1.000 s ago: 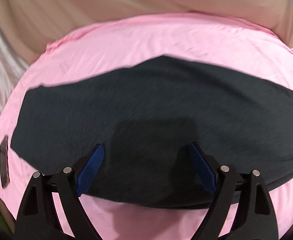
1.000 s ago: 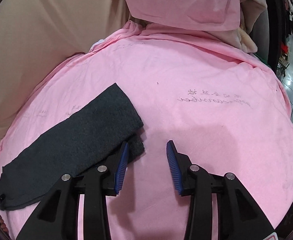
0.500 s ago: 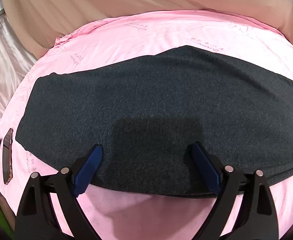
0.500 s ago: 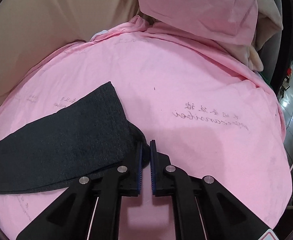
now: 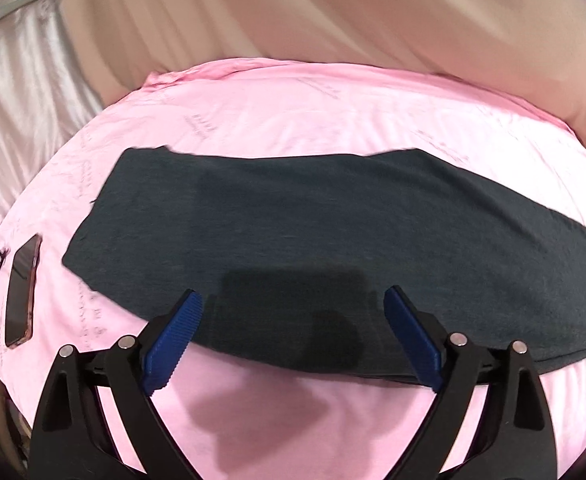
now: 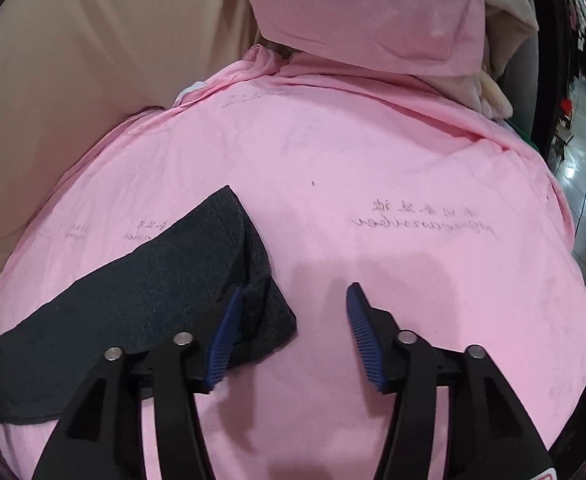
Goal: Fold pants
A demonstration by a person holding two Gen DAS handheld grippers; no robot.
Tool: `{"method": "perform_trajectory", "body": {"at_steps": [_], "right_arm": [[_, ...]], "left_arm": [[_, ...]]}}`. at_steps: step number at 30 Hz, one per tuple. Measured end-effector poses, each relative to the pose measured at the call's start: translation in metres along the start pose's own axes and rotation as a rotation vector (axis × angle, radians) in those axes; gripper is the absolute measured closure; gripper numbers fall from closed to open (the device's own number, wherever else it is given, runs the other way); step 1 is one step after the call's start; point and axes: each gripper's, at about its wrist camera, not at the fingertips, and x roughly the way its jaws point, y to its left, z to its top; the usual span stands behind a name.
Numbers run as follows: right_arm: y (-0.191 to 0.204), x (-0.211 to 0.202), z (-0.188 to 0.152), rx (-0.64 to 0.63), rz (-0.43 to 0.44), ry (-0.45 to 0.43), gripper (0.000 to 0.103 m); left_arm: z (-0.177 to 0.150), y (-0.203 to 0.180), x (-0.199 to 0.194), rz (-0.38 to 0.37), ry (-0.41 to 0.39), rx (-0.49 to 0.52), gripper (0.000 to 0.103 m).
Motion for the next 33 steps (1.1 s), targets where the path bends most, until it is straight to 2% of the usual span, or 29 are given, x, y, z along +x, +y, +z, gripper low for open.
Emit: {"method": "perform_trajectory", "body": {"at_steps": [3,7,12,15,17,18,22,26,30,33], "right_arm": [[0.005,0.001,-0.001,-0.007,-0.003,-0.002,0.043],[0.011,0.005,0.0,-0.001,0.021,0.009,0.041],[0.029,0.012,0.0,-0.051,0.012,0.019,0.042],[0.04,0.016,-0.001,-0.088,-0.036,0.017,0.061],[0.039,0.017,0.0,-0.073,-0.037,0.016,0.076],[0.037,0.017,0.0,-0.054,-0.019,0.018,0.09],[0.042,0.002,0.003,0.01,0.052,-0.015,0.092],[0.09,-0.028,0.012,-0.047,0.164,-0.055,0.092],[0.18,-0.055,0.01,-0.193,0.285,-0.065,0.092],[0.256,-0.063,-0.006,-0.315,0.373,-0.046,0.092]], "left_arm": [[0.006,0.018,0.009,-0.001,-0.01,-0.065,0.013],[0.006,0.023,0.023,-0.022,-0.012,-0.136,0.012],[-0.001,0.008,0.037,0.049,-0.016,-0.081,0.008],[-0.002,0.004,0.038,0.054,-0.014,-0.067,0.005],[-0.003,0.006,0.038,0.041,-0.013,-0.078,0.005],[-0.002,0.009,0.039,0.029,-0.014,-0.091,0.005],[-0.006,0.015,0.035,-0.001,-0.027,-0.133,0.005],[-0.008,0.02,0.032,-0.042,-0.045,-0.165,0.005],[-0.01,0.026,0.029,-0.078,-0.062,-0.194,0.005],[-0.012,0.031,0.027,-0.106,-0.076,-0.219,0.005]]}}
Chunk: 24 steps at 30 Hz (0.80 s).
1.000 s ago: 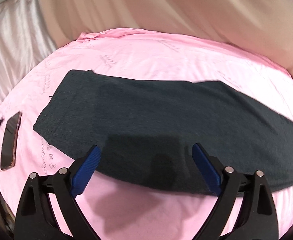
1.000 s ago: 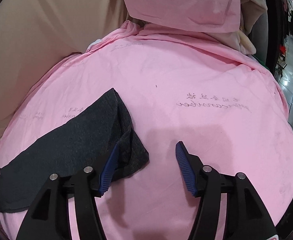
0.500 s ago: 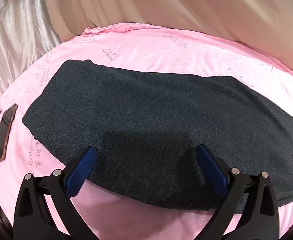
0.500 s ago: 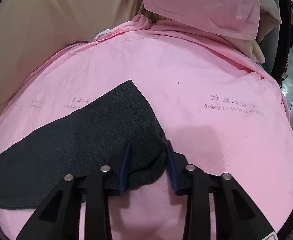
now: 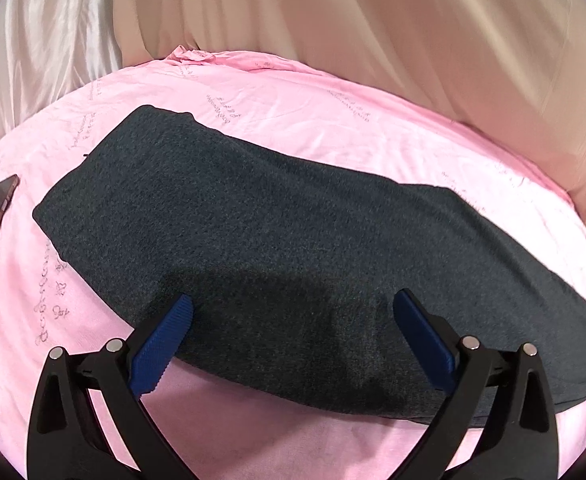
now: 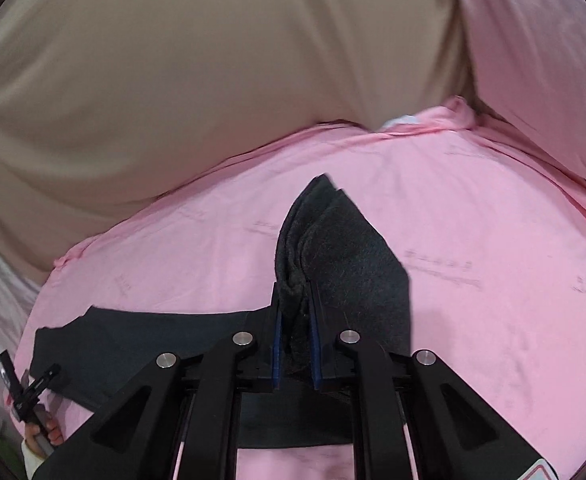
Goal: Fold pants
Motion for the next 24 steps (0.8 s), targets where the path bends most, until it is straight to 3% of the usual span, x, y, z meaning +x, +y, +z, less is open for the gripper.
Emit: {"method": "perform_trajectory", "body": {"at_steps": [4,8,12,14,16,17,19,20,21,22,24], "right_arm": [[0.089,0.038,-0.012,-0.122,0.1,0.069,0.092],[0.167,0.083,-0.046,-0.228,0.177,0.176,0.092],[0.208,0.12,-0.087,-0.307,0.201,0.277,0.092],[0.221,0.137,-0.106,-0.354,0.187,0.331,0.085],[0.223,0.136,-0.115,-0.383,0.179,0.34,0.071],[0.222,0.126,-0.115,-0.384,0.176,0.326,0.069],[0.208,0.089,-0.104,-0.362,0.174,0.231,0.063],[0.188,0.066,-0.094,-0.338,0.157,0.167,0.057],[0.17,0.05,-0.087,-0.308,0.126,0.117,0.043],[0.145,0.033,-0.081,-0.264,0.083,0.076,0.035],[0.092,0.014,-0.074,-0.165,-0.01,0.068,0.034]], "left_arm": [[-0.001,0.005,-0.001,-0.03,-0.011,-0.027,0.005],[-0.002,0.008,-0.002,-0.048,-0.018,-0.04,0.005],[-0.002,0.011,-0.004,-0.06,-0.021,-0.047,0.005],[-0.002,0.012,-0.004,-0.067,-0.022,-0.051,0.005],[-0.003,0.012,-0.004,-0.071,-0.023,-0.055,0.005],[-0.003,0.013,-0.004,-0.073,-0.024,-0.057,0.005],[-0.003,0.015,-0.005,-0.083,-0.024,-0.064,0.005],[-0.003,0.016,-0.005,-0.09,-0.025,-0.071,0.005],[-0.003,0.017,-0.005,-0.094,-0.026,-0.074,0.005],[-0.003,0.017,-0.006,-0.096,-0.027,-0.077,0.005],[-0.003,0.017,-0.006,-0.096,-0.028,-0.076,0.005]]}}
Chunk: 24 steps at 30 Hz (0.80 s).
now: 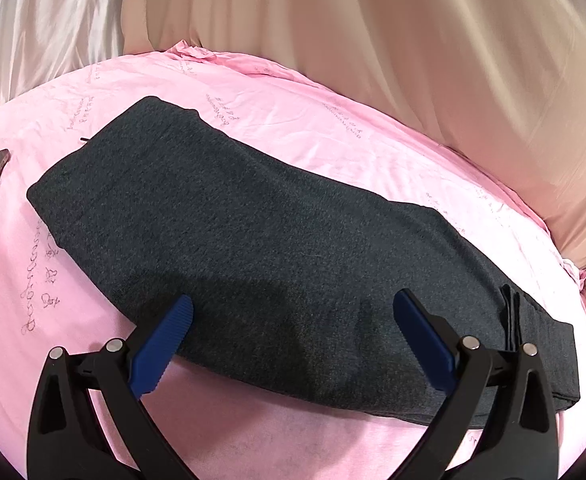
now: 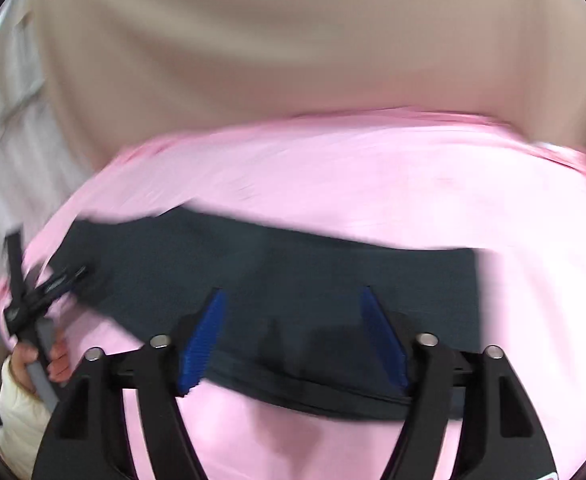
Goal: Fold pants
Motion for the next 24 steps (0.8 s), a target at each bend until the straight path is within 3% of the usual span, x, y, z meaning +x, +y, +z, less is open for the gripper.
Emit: {"method": "perform_trajectory", "body": {"at_steps": [2,5,10,12,15,16,17,18,19,24], "right_arm": [[-0.051,-0.009,-0.011,0.127,-0.066,0.021,0.033],[-0.101,-0.005,-0.035,0.281,-0.014,0.071,0.032],[-0.108,0.032,-0.052,0.334,0.082,0.137,0.032],[-0.099,0.036,-0.052,0.316,0.089,0.111,0.032],[-0.085,0.048,-0.05,0.343,0.202,0.127,0.032],[-0.079,0.05,-0.049,0.324,0.186,0.126,0.031],[-0.07,0.051,-0.048,0.284,0.137,0.113,0.034],[-0.065,0.054,-0.047,0.265,0.119,0.116,0.048],[-0.064,0.055,-0.047,0.266,0.122,0.115,0.078],[-0.075,0.029,-0.039,0.225,0.113,0.039,0.086]], "left_arm": [[0.0,0.0,0.0,0.003,-0.001,0.003,0.005],[0.001,-0.001,0.0,0.004,-0.001,0.003,0.005],[0.001,0.0,-0.005,0.014,-0.01,0.005,0.005],[0.001,0.002,-0.006,0.016,-0.013,-0.005,0.005],[0.002,0.004,-0.006,0.012,-0.015,-0.019,0.005],[0.002,0.003,-0.006,0.014,-0.015,-0.02,0.005],[0.003,0.003,-0.005,0.017,-0.014,-0.019,0.005],[0.003,0.002,-0.005,0.023,-0.013,-0.016,0.005],[0.003,0.001,-0.005,0.028,-0.015,-0.013,0.005],[0.003,0.002,-0.018,0.08,-0.048,-0.041,0.005]]}}
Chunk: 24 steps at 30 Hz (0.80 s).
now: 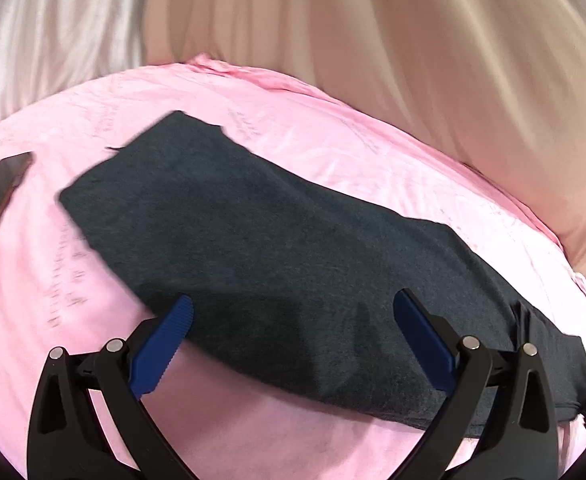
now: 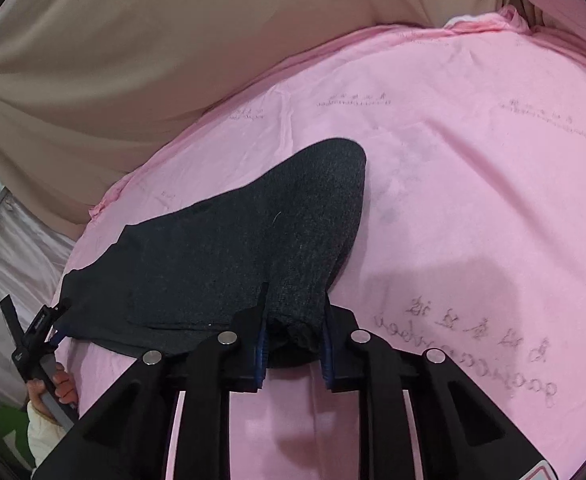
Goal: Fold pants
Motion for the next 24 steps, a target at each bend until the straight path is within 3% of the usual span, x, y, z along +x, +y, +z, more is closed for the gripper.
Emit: {"method": "perform_trajectory", "body": {"at_steps": [3,6,10,12,14,15,17,19,21,23,24], "right_arm": [[-0.013,-0.012,0.006,-0.024,-0.011,-0.001,0.087],[-0.034,-0.028,0.009,-0.037,-0.088,-0.017,0.087],[-0.087,-0.063,0.005,0.048,-0.156,-0.054,0.087],[-0.111,-0.077,0.0,0.074,-0.173,-0.051,0.086],[-0.119,-0.075,-0.008,0.048,-0.199,-0.015,0.08],[-0.113,-0.074,-0.011,0.017,-0.243,-0.017,0.071],[-0.1,-0.085,-0.015,-0.041,-0.34,-0.064,0.059],[-0.082,-0.105,-0.017,-0.086,-0.426,-0.164,0.049],[-0.064,-0.119,-0.019,-0.122,-0.388,-0.222,0.047],[-0.042,-0.116,-0.018,-0.153,-0.296,-0.213,0.046],[-0.031,-0.11,-0.016,-0.168,-0.256,-0.198,0.046]], "left_arm": [[-0.006,0.006,-0.017,-0.026,0.015,-0.039,0.005],[-0.011,0.005,-0.034,-0.023,0.012,-0.016,0.005],[-0.011,0.004,-0.05,0.068,0.0,0.068,0.005],[-0.009,0.011,-0.047,0.109,0.039,0.073,0.005],[-0.007,0.025,-0.042,0.118,0.073,0.028,0.005],[-0.006,0.038,-0.035,0.108,0.108,-0.037,0.005],[-0.006,0.065,-0.018,0.066,0.176,-0.19,0.005],[-0.004,0.078,-0.019,0.028,0.162,-0.266,0.005],[0.0,0.079,-0.023,0.002,0.154,-0.281,0.005],[0.003,0.073,-0.021,-0.061,0.181,-0.257,0.008],[0.003,0.069,-0.02,-0.079,0.201,-0.244,0.024]]}}
